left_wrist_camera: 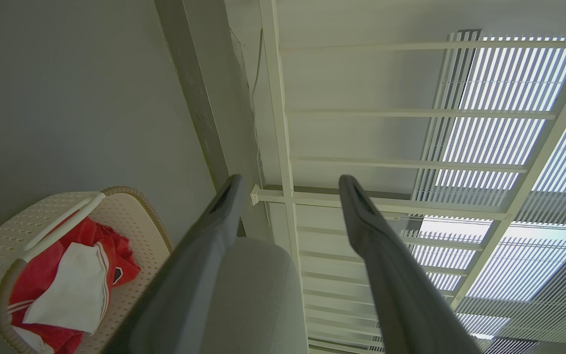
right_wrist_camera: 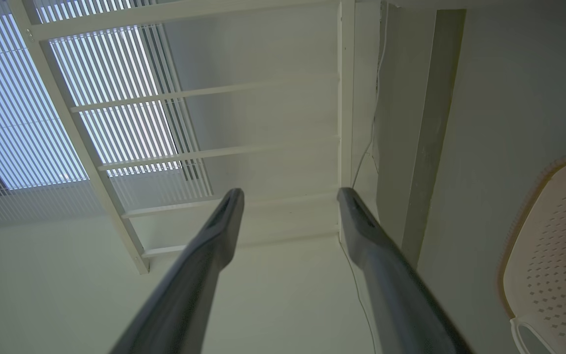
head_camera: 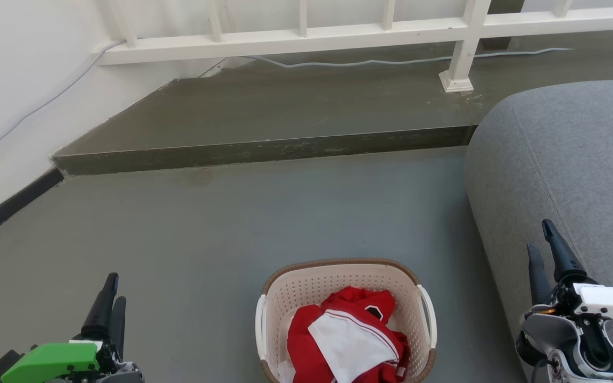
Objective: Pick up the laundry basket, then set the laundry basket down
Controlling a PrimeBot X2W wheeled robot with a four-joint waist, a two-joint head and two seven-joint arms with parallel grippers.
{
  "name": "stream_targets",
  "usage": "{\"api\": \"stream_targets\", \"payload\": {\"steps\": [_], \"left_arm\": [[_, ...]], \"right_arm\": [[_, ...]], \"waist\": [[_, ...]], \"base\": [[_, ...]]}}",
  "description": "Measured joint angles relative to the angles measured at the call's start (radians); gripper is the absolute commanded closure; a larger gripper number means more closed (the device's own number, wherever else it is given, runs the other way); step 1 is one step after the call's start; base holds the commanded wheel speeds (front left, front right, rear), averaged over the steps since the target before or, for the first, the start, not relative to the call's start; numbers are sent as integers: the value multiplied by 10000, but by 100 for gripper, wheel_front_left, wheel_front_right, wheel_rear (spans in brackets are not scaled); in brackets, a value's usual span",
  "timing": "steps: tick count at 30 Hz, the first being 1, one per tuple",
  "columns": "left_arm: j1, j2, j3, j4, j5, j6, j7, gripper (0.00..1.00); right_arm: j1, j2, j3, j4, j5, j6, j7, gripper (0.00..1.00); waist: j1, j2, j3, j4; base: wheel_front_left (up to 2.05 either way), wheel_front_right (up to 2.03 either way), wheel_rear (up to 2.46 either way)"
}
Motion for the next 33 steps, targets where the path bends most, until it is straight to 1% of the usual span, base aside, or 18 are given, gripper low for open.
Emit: {"api": "stream_targets", "payload": {"steps": [4, 13, 22, 26, 33], "left_arm": [[-5, 0, -31, -81, 36, 0, -50, 0], [-34, 69, -332, -430, 621, 0, -389, 0], [-85, 384, -752, -690, 1684, 0, -876, 0], [-105, 660, -982, -767, 2393, 0, -1053, 0], [-161, 782, -1406, -851, 3461, 0, -1283, 0]], "right_arm": [[-2, -4, 92, -96, 13, 0, -81, 0], [-31, -31, 359, -449, -140, 0, -412, 0], [-114, -347, 926, -662, -1273, 0, -765, 0], [-189, -546, 1283, -755, -1937, 2, -940, 0], [-306, -711, 1802, -761, -3101, 4, -1160, 0]], "waist": [[0, 0, 10, 0], [0, 0, 54, -11], [0, 0, 122, -29], [0, 0, 144, -29], [0, 0, 149, -33]], "base": [[0, 0, 0], [0, 0, 0], [0, 0, 0], [0, 0, 0], [0, 0, 0]]}}
